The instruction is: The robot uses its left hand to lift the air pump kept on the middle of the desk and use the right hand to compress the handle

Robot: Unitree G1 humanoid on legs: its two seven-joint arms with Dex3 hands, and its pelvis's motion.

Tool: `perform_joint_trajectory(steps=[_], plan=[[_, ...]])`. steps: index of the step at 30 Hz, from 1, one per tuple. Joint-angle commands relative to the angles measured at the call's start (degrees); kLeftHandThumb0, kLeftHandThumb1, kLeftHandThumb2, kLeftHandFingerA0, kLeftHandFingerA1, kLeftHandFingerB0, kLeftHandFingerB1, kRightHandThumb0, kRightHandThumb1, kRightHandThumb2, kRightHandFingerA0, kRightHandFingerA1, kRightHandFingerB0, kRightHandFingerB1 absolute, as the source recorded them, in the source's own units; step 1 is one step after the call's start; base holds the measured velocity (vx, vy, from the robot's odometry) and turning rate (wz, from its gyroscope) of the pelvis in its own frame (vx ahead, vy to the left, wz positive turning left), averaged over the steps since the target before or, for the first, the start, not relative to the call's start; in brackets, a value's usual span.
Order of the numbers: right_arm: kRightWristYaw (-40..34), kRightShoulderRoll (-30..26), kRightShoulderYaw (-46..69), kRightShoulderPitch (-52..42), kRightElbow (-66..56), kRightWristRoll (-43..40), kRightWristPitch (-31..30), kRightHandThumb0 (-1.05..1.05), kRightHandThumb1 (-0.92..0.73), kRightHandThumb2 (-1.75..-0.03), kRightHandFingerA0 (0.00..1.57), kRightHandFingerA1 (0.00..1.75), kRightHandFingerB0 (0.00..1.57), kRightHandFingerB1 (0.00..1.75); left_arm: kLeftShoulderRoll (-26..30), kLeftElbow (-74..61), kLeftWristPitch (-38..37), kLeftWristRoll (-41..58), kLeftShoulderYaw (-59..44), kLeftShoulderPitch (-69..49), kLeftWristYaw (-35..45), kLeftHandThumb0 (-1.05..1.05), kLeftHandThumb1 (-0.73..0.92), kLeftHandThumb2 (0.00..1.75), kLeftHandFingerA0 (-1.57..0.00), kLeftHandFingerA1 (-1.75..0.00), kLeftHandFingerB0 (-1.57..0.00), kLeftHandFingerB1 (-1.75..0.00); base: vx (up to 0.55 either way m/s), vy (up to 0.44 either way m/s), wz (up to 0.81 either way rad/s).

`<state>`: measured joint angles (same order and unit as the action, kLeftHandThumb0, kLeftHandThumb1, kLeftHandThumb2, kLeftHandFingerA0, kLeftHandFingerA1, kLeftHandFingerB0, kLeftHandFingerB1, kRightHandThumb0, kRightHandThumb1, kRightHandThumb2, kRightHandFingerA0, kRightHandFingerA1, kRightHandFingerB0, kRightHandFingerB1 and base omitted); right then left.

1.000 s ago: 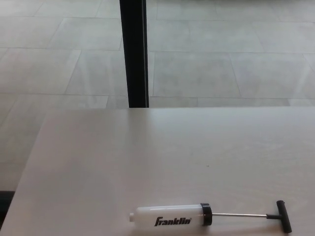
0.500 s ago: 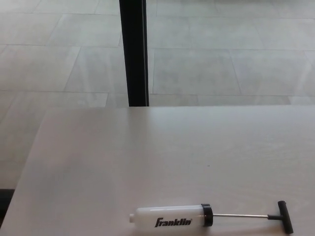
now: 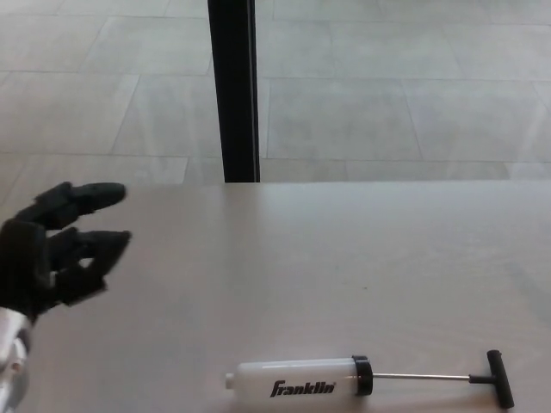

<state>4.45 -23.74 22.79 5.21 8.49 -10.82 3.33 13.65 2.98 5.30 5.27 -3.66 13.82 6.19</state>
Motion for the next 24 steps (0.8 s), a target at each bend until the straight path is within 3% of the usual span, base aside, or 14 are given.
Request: perform_joint_trajectory(steps=[1,7,14,15,17,18,21,22,24], plan=[[-0.9,1.3,-5.9,-0.1,-5.8,4.7,-5.1,-0.68,-0.92,-0.69,0.16,0.48,0.23,0.34,-2.0,-8.1,10.6,-20.7,15.8,5.7,-5.9,-0.57,0.65,0.59,-0.57,-0.57,-0.56,-0.51,0.0,0.0,0.0],[-0.6,0.5,-7.1,1.7,-4.1,5.0,-6.3,-0.67,-0.92,-0.7,0.19,0.41,0.26,0.34,-2.0,-8.3,11.3,-24.3,21.4,7.5,-5.0,-0.64,0.67,0.6,-0.59,-0.6,-0.57,-0.51,0.0,0.0,0.0],[-0.6,0.1,-7.6,3.0,-2.2,4.9,-5.9,-0.7,-0.91,-0.7,0.21,0.45,0.34,0.38,1.5,-13.8,14.6,-31.3,30.6,6.4,0.8,-0.71,0.71,0.61,-0.47,-0.6,-0.45,-0.47,0.0,0.0,0.0],[-0.6,0.0,-7.6,3.1,-2.0,5.0,-5.9,-0.73,-0.92,-0.69,0.23,0.46,0.38,0.38,3.6,-15.6,17.2,-33.3,33.4,7.6,5.3,-0.79,0.61,1.02,-0.28,-0.6,-0.3,-0.53,0.0,0.0,0.0],[-0.8,0.0,-7.7,3.5,-1.9,5.2,-6.0,-0.73,-0.92,-0.69,0.23,0.46,0.38,0.38,4.6,-16.2,18.5,-33.7,34.4,8.4,6.9,-0.79,0.61,1.02,-0.28,-0.6,-0.3,-0.53,0.0,0.0,0.0],[-0.8,0.0,-7.6,3.1,-2.3,5.1,-6.2,-0.73,-0.92,-0.68,0.26,0.46,0.4,0.38,6.9,-17.3,19.5,-36.4,36.9,9.7,11.0,-0.78,0.76,0.63,-0.23,-0.54,-0.29,-0.39,0.0,0.0,0.0],[-0.6,-0.3,-7.6,3.7,-2.1,5.2,-6.2,-0.72,-0.92,-0.67,0.27,0.47,0.41,0.38,8.6,-18.1,20.5,-37.9,39.3,10.9,13.9,-0.84,0.76,0.63,-0.18,-0.55,-0.24,-0.37,0.0,0.0,0.0],[-0.7,-0.3,-7.8,4.0,-2.2,5.4,-6.8,-0.72,-0.92,-0.68,0.26,0.46,0.41,0.37,9.5,-17.8,20.2,-39.4,40.5,11.2,14.7,-0.85,0.59,1.02,-0.12,-0.57,-0.16,-0.48,0.0,0.0,0.0],[-0.4,-0.2,-7.6,4.2,-1.7,4.8,-7.2,-0.72,-0.91,-0.67,0.27,0.44,0.4,0.37,10.6,-17.2,20.9,-41.3,43.3,11.9,17.3,-0.9,0.59,1.04,-0.05,-0.54,-0.11,-0.46,0.0,0.0,0.0]])
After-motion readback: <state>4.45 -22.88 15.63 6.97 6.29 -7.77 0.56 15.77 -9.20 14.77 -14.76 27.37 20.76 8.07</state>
